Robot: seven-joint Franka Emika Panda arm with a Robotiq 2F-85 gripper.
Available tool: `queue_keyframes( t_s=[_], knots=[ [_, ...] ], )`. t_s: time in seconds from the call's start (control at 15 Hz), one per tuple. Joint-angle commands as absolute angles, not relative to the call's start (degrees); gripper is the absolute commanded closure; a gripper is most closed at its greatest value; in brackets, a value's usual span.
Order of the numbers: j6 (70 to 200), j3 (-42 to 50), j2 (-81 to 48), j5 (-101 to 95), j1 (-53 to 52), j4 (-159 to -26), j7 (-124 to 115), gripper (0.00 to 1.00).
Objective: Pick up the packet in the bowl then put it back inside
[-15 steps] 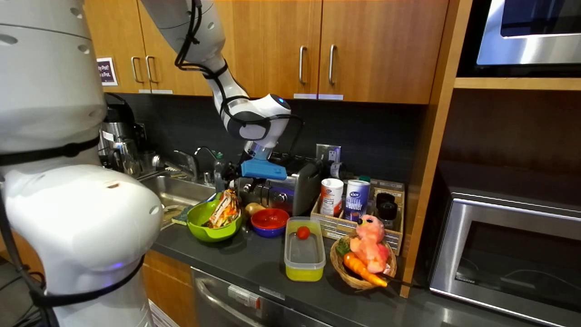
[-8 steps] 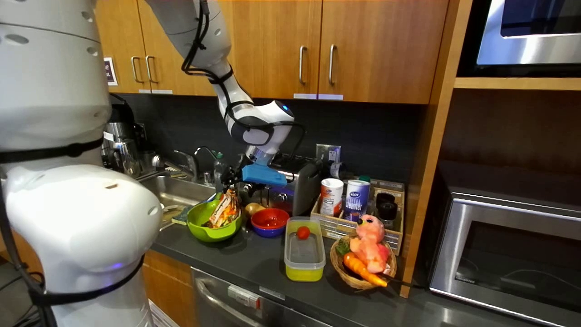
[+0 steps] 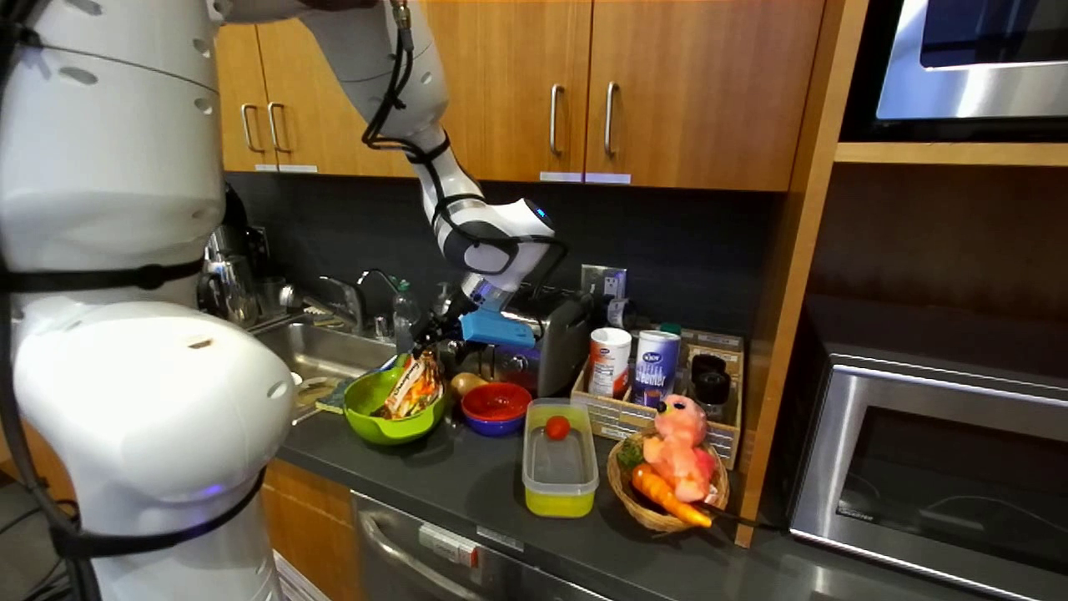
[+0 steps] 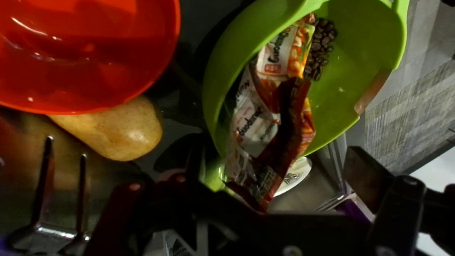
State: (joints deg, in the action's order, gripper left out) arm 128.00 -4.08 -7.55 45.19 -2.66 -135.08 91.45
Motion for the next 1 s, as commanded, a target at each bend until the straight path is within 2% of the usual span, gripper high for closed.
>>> queue_keyframes(
  t_s=[0.0,0.93],
  knots=[
    [125.04,-4.33,-10.63,45.58,-1.43,-131.29,94.63,0.00],
    [123.10,-4.66,-13.86,46.74,-0.41,-128.99,92.39,0.00]
  ],
)
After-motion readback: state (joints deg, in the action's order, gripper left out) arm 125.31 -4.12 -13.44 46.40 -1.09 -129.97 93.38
